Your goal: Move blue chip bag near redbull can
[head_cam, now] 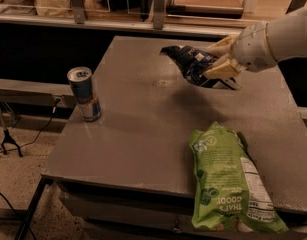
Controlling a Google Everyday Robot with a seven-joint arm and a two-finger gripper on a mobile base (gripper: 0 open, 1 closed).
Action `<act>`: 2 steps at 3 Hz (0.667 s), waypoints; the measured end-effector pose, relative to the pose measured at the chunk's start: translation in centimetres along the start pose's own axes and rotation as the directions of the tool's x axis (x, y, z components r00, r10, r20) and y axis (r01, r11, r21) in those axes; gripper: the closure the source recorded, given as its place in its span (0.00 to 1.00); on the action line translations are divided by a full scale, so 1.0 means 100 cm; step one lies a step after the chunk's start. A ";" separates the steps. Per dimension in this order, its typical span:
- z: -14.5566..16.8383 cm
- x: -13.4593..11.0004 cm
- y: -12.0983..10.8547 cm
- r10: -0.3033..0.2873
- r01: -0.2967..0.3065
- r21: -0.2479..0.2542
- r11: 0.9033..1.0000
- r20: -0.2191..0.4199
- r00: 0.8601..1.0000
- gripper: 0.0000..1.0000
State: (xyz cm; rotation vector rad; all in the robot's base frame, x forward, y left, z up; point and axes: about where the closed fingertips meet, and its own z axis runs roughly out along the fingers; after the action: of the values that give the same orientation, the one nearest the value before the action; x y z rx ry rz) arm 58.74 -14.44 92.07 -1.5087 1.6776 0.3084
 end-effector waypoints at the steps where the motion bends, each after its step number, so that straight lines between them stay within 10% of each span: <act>1: 0.012 -0.028 0.011 -0.114 0.115 -0.006 0.993 0.072 0.991 1.00; 2: 0.032 -0.052 0.022 -0.210 0.211 -0.016 0.977 0.026 0.977 1.00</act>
Offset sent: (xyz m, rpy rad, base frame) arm -0.0133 0.0991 0.0104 -0.1924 -0.1976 0.2041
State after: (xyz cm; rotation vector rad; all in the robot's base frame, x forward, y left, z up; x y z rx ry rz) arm 57.68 -8.08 92.98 -1.6739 1.4841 0.2278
